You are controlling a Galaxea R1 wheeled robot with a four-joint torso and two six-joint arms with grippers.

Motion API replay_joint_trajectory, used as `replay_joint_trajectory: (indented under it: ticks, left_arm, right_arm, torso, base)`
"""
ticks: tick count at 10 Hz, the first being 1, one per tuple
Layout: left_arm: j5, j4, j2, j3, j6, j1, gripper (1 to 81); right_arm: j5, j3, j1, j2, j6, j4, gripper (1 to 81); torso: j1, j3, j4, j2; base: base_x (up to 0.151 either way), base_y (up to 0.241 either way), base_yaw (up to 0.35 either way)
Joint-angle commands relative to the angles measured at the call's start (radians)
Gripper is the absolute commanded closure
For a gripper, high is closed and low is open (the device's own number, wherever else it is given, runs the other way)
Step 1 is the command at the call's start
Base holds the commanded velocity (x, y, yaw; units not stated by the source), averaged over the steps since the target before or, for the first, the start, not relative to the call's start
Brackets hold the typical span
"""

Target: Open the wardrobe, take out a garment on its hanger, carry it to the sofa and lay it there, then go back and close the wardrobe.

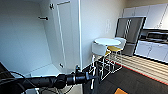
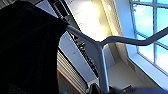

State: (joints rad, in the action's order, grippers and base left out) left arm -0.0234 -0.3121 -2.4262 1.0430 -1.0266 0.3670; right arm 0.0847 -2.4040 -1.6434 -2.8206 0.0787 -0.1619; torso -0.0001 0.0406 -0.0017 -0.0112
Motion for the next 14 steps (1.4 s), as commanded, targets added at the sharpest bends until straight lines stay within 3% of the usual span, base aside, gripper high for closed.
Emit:
replay_joint_trajectory:
  ticks: [1, 14]
  left_arm:
    - [-0.041, -0.025, 0.005, -0.037, 0.003, -0.154, 81.1]
    - [-0.027, -0.041, 0.034, -0.063, 0.006, -0.150, 81.1]
  right_arm:
    - [-0.049, 0.007, 0.033, 0.013, 0.000, -0.005, 1.0]
    - [-0.049, -0.030, 0.035, -0.010, 0.000, -0.004, 1.0]
  torso:
    - [0.000, 0.000, 0.000, 0.000]
    - [0.000, 0.000, 0.000, 0.000]
  base:
    - [0.000, 0.000, -0.255]
    - [0.000, 0.000, -0.256]
